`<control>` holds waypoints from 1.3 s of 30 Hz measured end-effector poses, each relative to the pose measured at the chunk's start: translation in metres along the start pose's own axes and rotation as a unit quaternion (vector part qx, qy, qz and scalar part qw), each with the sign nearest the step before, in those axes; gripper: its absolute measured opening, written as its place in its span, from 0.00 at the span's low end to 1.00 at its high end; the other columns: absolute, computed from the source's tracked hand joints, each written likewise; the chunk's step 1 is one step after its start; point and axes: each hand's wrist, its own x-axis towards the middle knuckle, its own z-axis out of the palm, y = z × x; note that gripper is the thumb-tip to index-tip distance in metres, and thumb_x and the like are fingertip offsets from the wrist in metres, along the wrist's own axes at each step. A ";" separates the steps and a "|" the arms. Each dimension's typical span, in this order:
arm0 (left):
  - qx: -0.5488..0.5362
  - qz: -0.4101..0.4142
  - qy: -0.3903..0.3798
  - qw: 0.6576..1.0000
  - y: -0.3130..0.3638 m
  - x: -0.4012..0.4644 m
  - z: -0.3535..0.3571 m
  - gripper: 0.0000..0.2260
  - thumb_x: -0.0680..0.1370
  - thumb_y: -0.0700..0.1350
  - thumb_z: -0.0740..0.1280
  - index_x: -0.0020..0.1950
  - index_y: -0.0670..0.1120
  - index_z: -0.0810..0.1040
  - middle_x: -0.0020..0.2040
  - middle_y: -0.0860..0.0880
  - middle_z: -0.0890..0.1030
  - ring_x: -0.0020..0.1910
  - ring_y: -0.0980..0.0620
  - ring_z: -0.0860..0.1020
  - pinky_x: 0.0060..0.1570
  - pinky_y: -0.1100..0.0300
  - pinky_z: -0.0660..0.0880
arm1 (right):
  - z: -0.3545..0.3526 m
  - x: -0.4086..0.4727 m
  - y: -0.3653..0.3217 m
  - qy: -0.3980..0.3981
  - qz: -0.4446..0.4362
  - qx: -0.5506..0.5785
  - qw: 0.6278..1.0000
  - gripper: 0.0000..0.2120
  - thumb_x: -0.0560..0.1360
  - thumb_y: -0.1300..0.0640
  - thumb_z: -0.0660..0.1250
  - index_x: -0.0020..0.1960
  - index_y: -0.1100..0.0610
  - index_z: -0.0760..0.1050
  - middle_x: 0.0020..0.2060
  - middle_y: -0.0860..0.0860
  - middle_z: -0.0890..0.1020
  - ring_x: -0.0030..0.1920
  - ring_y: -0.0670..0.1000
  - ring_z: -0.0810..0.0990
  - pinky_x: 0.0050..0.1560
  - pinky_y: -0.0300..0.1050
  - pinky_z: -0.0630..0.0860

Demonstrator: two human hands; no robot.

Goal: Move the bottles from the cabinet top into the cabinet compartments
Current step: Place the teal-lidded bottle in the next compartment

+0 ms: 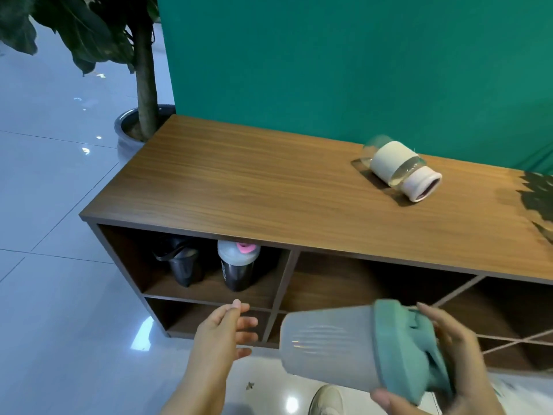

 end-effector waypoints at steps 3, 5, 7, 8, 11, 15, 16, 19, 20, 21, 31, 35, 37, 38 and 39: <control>0.024 -0.006 -0.005 1.000 -0.001 0.003 0.004 0.11 0.83 0.52 0.61 0.51 0.49 0.81 0.47 0.44 0.86 0.45 0.44 0.84 0.43 0.52 0.80 | 0.004 0.009 0.053 -0.017 0.000 -0.108 0.994 0.46 0.51 0.31 0.79 0.67 0.34 0.69 0.62 0.34 0.74 0.62 0.40 0.76 0.57 0.28 0.72; 0.050 -0.005 -0.010 0.999 -0.005 0.007 0.007 0.11 0.83 0.53 0.61 0.53 0.49 0.81 0.48 0.45 0.86 0.46 0.45 0.84 0.42 0.53 0.80 | 0.010 0.029 0.076 -0.023 0.026 -0.138 0.990 0.43 0.57 0.38 0.80 0.68 0.33 0.65 0.63 0.33 0.70 0.63 0.39 0.73 0.60 0.31 0.71; 0.079 -0.008 -0.019 0.997 -0.010 0.010 0.007 0.13 0.82 0.53 0.62 0.53 0.47 0.82 0.47 0.44 0.86 0.43 0.45 0.84 0.41 0.54 0.78 | 0.021 0.052 0.095 -0.043 0.070 -0.168 0.982 0.45 0.61 0.49 0.82 0.71 0.37 0.62 0.63 0.39 0.68 0.63 0.41 0.72 0.63 0.38 0.71; 0.092 -0.010 -0.022 0.995 -0.013 0.011 0.008 0.13 0.82 0.53 0.62 0.52 0.46 0.83 0.46 0.44 0.86 0.41 0.46 0.83 0.39 0.54 0.77 | 0.028 0.065 0.103 -0.046 0.085 -0.193 0.976 0.46 0.63 0.51 0.82 0.73 0.41 0.61 0.64 0.42 0.69 0.63 0.42 0.72 0.62 0.39 0.70; 0.122 -0.011 -0.021 0.992 -0.017 0.016 0.009 0.14 0.82 0.53 0.62 0.52 0.46 0.82 0.45 0.44 0.85 0.37 0.48 0.80 0.36 0.56 0.75 | 0.046 0.100 0.118 -0.038 0.099 -0.258 0.960 0.46 0.63 0.50 0.82 0.74 0.50 0.62 0.64 0.48 0.73 0.62 0.48 0.75 0.60 0.40 0.71; 0.136 -0.005 -0.022 0.990 -0.019 0.023 0.009 0.13 0.83 0.53 0.61 0.51 0.48 0.82 0.46 0.45 0.86 0.37 0.49 0.80 0.35 0.56 0.75 | 0.066 0.128 0.134 -0.075 0.102 -0.312 0.941 0.40 0.63 0.49 0.79 0.71 0.53 0.65 0.62 0.52 0.76 0.64 0.54 0.75 0.63 0.47 0.74; 0.138 0.000 -0.021 0.990 -0.019 0.024 0.009 0.12 0.83 0.53 0.61 0.50 0.48 0.82 0.45 0.45 0.86 0.37 0.49 0.80 0.36 0.56 0.75 | 0.070 0.133 0.136 -0.082 0.104 -0.315 0.940 0.38 0.64 0.49 0.79 0.69 0.53 0.67 0.61 0.52 0.76 0.62 0.55 0.76 0.62 0.48 0.74; 0.136 0.007 -0.022 0.990 -0.019 0.025 0.010 0.12 0.82 0.53 0.62 0.49 0.49 0.82 0.43 0.46 0.86 0.36 0.49 0.81 0.37 0.56 0.76 | 0.079 0.148 0.139 -0.087 0.118 -0.319 0.936 0.34 0.63 0.48 0.79 0.65 0.53 0.72 0.58 0.52 0.78 0.59 0.55 0.77 0.61 0.52 0.75; 0.133 0.009 -0.022 0.991 -0.019 0.026 0.010 0.12 0.82 0.53 0.62 0.49 0.49 0.82 0.43 0.46 0.86 0.37 0.48 0.81 0.37 0.55 0.76 | 0.082 0.152 0.139 -0.091 0.134 -0.321 0.933 0.33 0.64 0.46 0.78 0.65 0.53 0.72 0.57 0.52 0.78 0.58 0.55 0.77 0.59 0.51 0.75; 0.133 0.009 -0.021 0.991 -0.018 0.027 0.011 0.12 0.82 0.53 0.62 0.49 0.49 0.82 0.43 0.46 0.86 0.37 0.48 0.81 0.38 0.55 0.76 | 0.085 0.157 0.136 -0.099 0.152 -0.324 0.928 0.32 0.65 0.45 0.78 0.64 0.54 0.73 0.55 0.51 0.77 0.55 0.54 0.77 0.56 0.49 0.75; 0.142 0.009 -0.022 0.990 -0.016 0.027 0.015 0.12 0.82 0.53 0.62 0.48 0.50 0.82 0.43 0.46 0.85 0.39 0.48 0.82 0.39 0.55 0.78 | 0.099 0.159 0.133 -0.097 0.169 -0.384 0.903 0.39 0.66 0.37 0.75 0.71 0.53 0.69 0.69 0.56 0.72 0.72 0.58 0.66 0.70 0.51 0.65; 0.143 0.010 -0.020 0.990 -0.016 0.025 0.013 0.12 0.82 0.53 0.62 0.48 0.49 0.82 0.44 0.46 0.85 0.39 0.48 0.82 0.39 0.55 0.77 | 0.089 0.135 0.128 -0.079 0.102 -0.408 0.904 0.44 0.68 0.32 0.69 0.75 0.54 0.63 0.70 0.55 0.73 0.73 0.56 0.67 0.72 0.50 0.64; 0.142 0.007 -0.022 0.990 -0.015 0.025 0.012 0.12 0.83 0.52 0.62 0.49 0.49 0.81 0.44 0.45 0.85 0.39 0.47 0.82 0.38 0.55 0.77 | 0.077 0.114 0.121 -0.076 0.035 -0.405 0.910 0.38 0.73 0.35 0.65 0.76 0.53 0.64 0.70 0.52 0.73 0.72 0.51 0.70 0.71 0.49 0.68; 0.141 0.006 -0.023 0.990 -0.015 0.025 0.011 0.12 0.83 0.52 0.62 0.49 0.49 0.81 0.44 0.45 0.85 0.39 0.47 0.82 0.37 0.55 0.77 | 0.070 0.103 0.117 -0.086 -0.015 -0.393 0.916 0.33 0.75 0.37 0.64 0.74 0.53 0.67 0.69 0.50 0.75 0.70 0.49 0.71 0.69 0.50 0.71; 0.142 0.004 -0.024 0.989 -0.014 0.026 0.011 0.12 0.83 0.52 0.62 0.49 0.49 0.81 0.44 0.45 0.85 0.39 0.47 0.82 0.37 0.55 0.77 | 0.064 0.091 0.110 -0.102 -0.071 -0.372 0.920 0.25 0.77 0.40 0.63 0.69 0.52 0.73 0.64 0.48 0.78 0.65 0.48 0.76 0.64 0.51 0.76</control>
